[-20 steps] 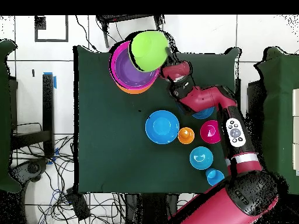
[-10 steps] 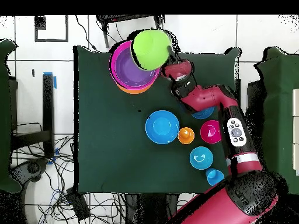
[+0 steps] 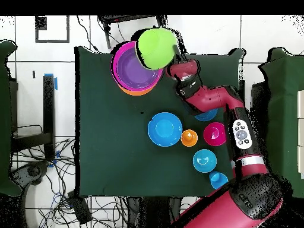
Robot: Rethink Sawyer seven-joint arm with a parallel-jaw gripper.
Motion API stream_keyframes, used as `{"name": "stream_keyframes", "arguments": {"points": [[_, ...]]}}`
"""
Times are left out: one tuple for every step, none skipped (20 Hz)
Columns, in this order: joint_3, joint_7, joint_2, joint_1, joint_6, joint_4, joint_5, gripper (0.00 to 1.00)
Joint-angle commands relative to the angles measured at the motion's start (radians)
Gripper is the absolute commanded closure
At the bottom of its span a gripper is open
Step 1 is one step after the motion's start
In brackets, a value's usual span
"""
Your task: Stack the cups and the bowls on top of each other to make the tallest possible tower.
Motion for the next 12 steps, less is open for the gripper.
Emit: {"name": "stream_keyframes", "arguments": {"points": [[0.01, 0.251, 0.017, 0.029, 0.118, -0.087, -0.045, 1.0], [0.008, 0.251, 0.016, 0.031, 0.121, -0.088, -0.046, 1.0], [0.004, 0.251, 0.016, 0.032, 0.124, -0.089, -0.047, 1.0], [0.001, 0.25, 0.015, 0.031, 0.129, -0.089, -0.047, 1.0], [-0.002, 0.25, 0.013, 0.031, 0.132, -0.088, -0.047, 1.0], [-0.004, 0.249, 0.012, 0.032, 0.134, -0.088, -0.046, 1.0], [-0.006, 0.249, 0.012, 0.033, 0.135, -0.089, -0.046, 1.0], [-0.006, 0.249, 0.016, 0.034, 0.135, -0.094, -0.049, 1.0], [-0.007, 0.248, 0.017, 0.036, 0.136, -0.097, -0.049, 1.0], [-0.007, 0.248, 0.013, 0.036, 0.141, -0.096, -0.048, 1.0], [-0.009, 0.248, 0.013, 0.039, 0.146, -0.097, -0.049, 1.0], [-0.011, 0.247, 0.014, 0.042, 0.15, -0.099, -0.049, 1.0]]}}
